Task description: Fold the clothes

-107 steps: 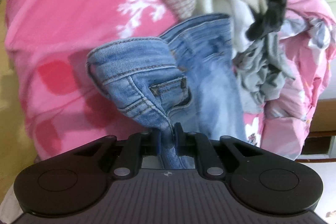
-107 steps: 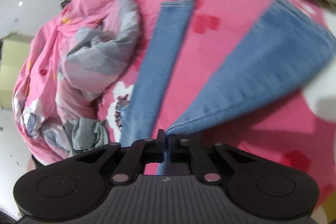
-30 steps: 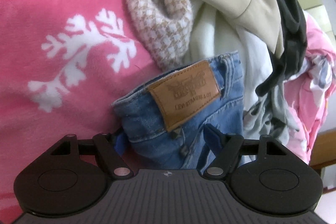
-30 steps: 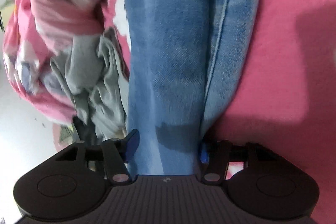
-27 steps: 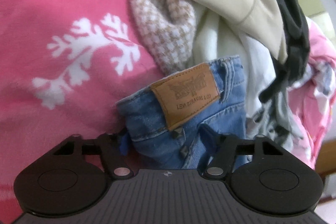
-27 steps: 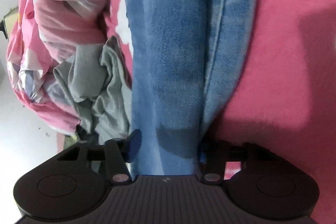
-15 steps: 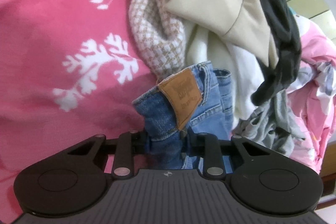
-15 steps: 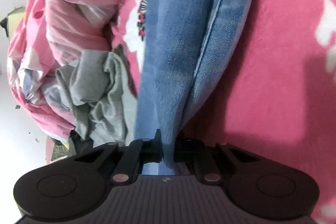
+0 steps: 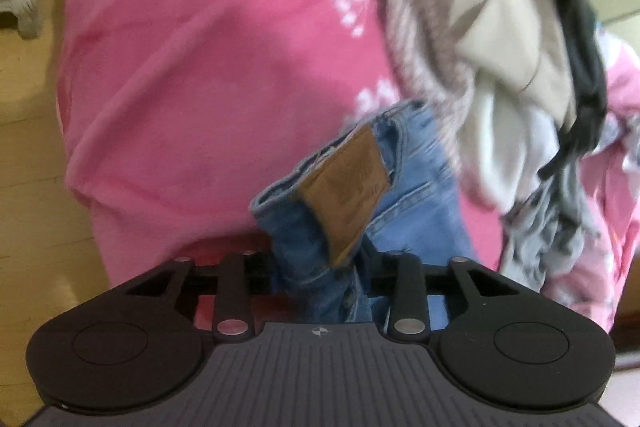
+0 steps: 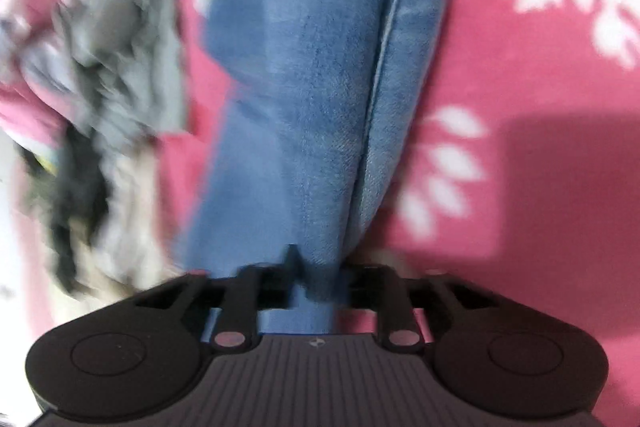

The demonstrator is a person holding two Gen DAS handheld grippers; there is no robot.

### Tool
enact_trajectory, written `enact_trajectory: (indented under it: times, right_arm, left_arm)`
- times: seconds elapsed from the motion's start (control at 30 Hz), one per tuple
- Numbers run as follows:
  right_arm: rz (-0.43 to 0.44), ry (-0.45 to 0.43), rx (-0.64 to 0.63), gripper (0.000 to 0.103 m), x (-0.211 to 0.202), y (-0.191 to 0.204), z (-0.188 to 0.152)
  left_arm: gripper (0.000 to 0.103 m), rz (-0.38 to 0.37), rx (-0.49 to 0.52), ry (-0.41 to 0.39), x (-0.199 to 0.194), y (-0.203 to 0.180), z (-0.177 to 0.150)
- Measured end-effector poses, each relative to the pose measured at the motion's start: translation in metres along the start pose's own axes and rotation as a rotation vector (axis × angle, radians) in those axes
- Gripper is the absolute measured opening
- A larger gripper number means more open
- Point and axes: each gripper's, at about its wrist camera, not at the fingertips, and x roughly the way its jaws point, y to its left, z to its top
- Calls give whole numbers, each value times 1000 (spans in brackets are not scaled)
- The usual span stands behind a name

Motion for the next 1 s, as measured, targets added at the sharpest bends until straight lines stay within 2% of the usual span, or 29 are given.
enact_trajectory:
  times: [0.03, 0.07, 0.17, 0.2, 0.3, 0.4, 0.53, 0.63, 0.8, 0.87, 1.0]
  right_arm:
    - [-28, 25, -16, 36, -1, -1, -4]
    - [-63, 60, -73, 39, -4, 6, -8]
    - [-184, 187, -341, 41, -22, 49, -17]
    - [-199, 224, -436, 41, -25, 67, -22]
    - [-170, 298, -750, 41, -15, 135, -45]
    - [-111, 314, -1087, 43, 30, 202, -78]
    - [-55, 365, -1466, 62, 111, 264, -133]
    - [-20, 382, -1713, 66, 160, 288, -172]
    - [-124, 515, -1807, 60, 221, 282, -198]
    - [-154, 542, -1813, 56, 229, 278, -204]
    - [-131, 552, -1847, 43, 222, 279, -210]
  left_arm:
    - [41, -4, 19, 13, -1, -1, 3]
    - [43, -8, 39, 27, -2, -3, 5]
    - [52, 2, 92, 35, -8, -6, 8]
    - [54, 7, 107, 34, -11, -7, 8]
    - [55, 0, 100, 29, -16, -3, 8]
    - [55, -8, 91, 26, -18, 1, 8]
    - [55, -8, 124, 17, -18, 0, 6]
    - [55, -6, 169, 14, -19, -1, 4]
    - [55, -16, 208, 20, -19, -1, 1]
    - [55, -16, 224, 13, -18, 0, -1]
    - [55, -25, 221, 18, -14, 6, -2]
